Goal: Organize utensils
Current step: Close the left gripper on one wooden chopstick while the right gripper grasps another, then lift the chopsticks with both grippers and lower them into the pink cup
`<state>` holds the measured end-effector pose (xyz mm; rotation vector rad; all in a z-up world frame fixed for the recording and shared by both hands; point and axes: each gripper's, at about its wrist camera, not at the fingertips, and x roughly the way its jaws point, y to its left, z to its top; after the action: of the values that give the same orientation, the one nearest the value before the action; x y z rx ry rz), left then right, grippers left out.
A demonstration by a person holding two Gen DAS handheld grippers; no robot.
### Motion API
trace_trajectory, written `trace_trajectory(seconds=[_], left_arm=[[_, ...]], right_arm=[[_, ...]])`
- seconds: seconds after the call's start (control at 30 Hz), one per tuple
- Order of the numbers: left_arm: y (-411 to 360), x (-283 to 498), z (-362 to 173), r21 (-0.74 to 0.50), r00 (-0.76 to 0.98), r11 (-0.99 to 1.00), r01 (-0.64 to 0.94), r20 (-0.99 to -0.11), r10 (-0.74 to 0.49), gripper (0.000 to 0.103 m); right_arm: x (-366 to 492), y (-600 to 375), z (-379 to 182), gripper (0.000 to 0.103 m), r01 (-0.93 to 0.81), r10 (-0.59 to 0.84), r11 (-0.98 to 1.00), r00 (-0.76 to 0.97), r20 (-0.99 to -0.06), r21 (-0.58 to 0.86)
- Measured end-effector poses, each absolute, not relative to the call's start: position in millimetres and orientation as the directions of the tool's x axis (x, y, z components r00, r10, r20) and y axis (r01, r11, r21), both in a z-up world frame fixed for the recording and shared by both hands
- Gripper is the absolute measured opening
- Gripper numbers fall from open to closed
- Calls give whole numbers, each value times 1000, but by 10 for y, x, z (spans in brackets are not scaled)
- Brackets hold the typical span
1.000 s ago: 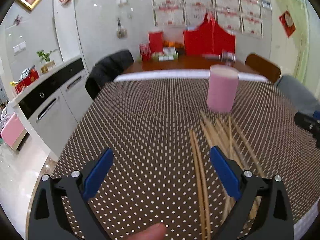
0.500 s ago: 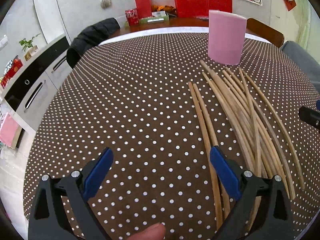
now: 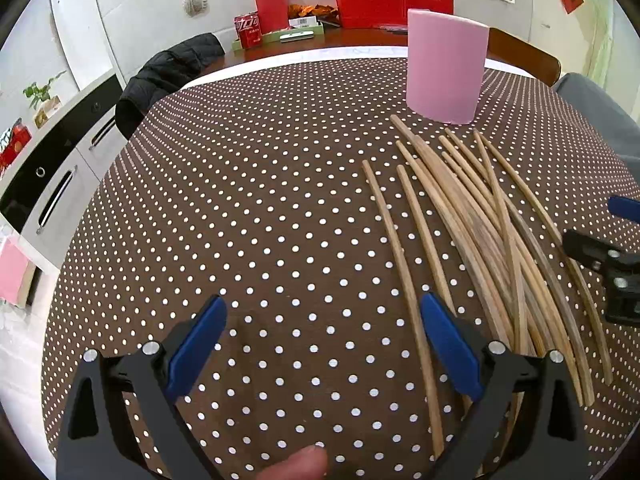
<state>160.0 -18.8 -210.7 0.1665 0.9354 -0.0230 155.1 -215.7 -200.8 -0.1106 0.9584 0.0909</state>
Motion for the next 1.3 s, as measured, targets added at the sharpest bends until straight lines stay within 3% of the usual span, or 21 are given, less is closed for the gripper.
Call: trace_trajectory(seconds=[0.23, 0.4, 0.43, 0.47, 0.5, 0.53, 0.57, 0.63, 1.3], left_arm=[[-265, 1714, -2094, 186, 600, 976, 116, -796, 80, 96], [-274, 1827, -2100, 165, 592, 977, 135, -804, 54, 94], [-269, 1824, -2100, 143, 590, 978, 152, -807, 27, 83], [-254, 1831, -2093, 91, 577, 980, 175, -816, -27, 69], [-242, 1841, -2087, 53, 566, 980, 191, -822, -66, 62], [-252, 1844, -2080, 30, 561, 978, 209, -822, -94, 46], [-286, 1838, -2071, 42, 563, 973, 227, -821, -96, 29], [-323, 1834, -2072, 32, 558, 970, 241, -823, -111, 8], [-102, 1658, -1667, -99, 682, 983, 157, -708, -181, 5]], right_arm=[[1827, -2042, -2050, 59, -183, 107, 983, 544, -832, 7], [1889, -1987, -1997, 16, -227, 135, 974, 536, -833, 11], [1904, -1990, -1995, 10, -226, 140, 974, 532, -835, 19], [1908, -2012, -1988, 8, -223, 150, 974, 528, -836, 35], [1900, -2049, -1990, 7, -219, 164, 974, 526, -834, 54], [1888, -2093, -1989, 7, -211, 176, 975, 526, -832, 72], [1869, -2126, -1989, 6, -207, 185, 974, 526, -830, 86], [1823, -2176, -1997, 6, -204, 216, 971, 526, -823, 125], [1427, -2400, -1683, 6, -217, 361, 932, 619, -697, 290]])
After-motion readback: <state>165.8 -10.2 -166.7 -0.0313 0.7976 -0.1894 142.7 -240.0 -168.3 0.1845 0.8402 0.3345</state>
